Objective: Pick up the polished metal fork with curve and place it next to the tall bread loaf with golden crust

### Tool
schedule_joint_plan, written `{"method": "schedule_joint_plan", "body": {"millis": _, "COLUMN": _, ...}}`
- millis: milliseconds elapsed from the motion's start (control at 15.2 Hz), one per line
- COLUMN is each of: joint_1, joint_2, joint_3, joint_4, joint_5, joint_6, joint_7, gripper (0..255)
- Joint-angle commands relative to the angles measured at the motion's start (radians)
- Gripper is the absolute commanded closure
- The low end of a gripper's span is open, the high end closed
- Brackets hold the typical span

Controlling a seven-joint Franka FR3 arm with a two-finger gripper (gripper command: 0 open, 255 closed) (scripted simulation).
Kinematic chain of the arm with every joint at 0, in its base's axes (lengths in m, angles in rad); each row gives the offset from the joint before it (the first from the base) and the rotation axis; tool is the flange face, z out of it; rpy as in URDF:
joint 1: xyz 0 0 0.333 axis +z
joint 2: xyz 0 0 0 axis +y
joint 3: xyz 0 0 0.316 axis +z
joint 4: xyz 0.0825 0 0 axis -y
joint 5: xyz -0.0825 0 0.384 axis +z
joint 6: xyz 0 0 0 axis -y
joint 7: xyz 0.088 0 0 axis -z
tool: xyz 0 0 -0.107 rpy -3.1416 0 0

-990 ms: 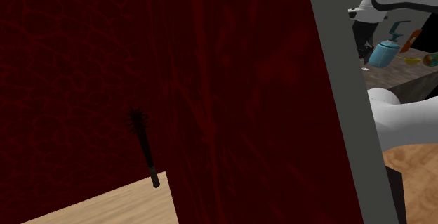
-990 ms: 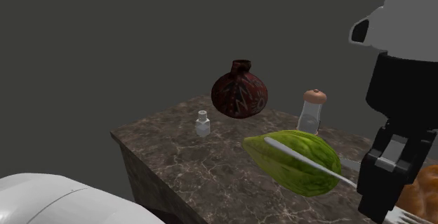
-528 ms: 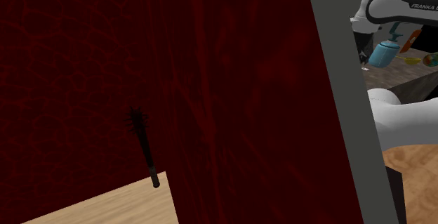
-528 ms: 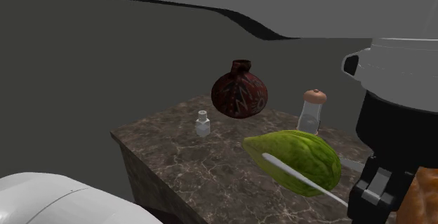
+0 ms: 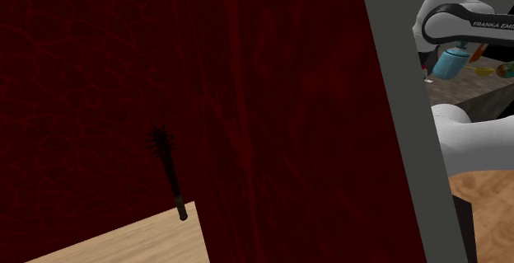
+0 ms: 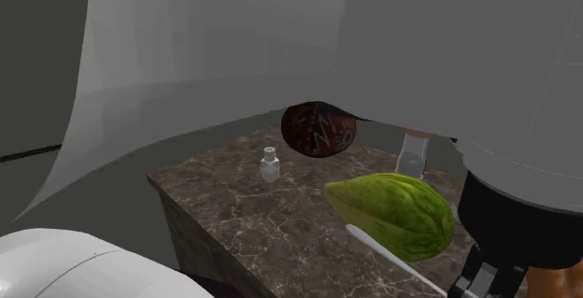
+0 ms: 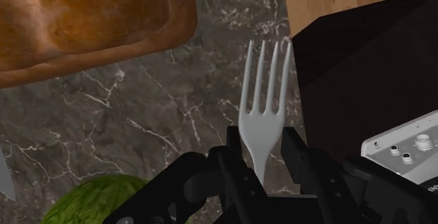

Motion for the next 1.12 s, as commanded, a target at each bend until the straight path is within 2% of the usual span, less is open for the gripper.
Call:
{"method": "schedule_joint_plan", "body": {"millis": 0, "joint_1": -0.003, "joint_2": 0.000, "joint_3": -0.021, "joint_4": -0.021, "joint_5": -0.019, "joint_6": 0.023, "joint_7": 0.004, "gripper": 255}}
{"method": "schedule_joint_plan", "body": {"millis": 1056, "joint_1": -0.005, "joint_2": 0.046, "joint_3": -0.216, "joint_4": -0.148, "joint_5": -0.183, "joint_6": 0.214, "joint_7": 0.045, "gripper": 255}}
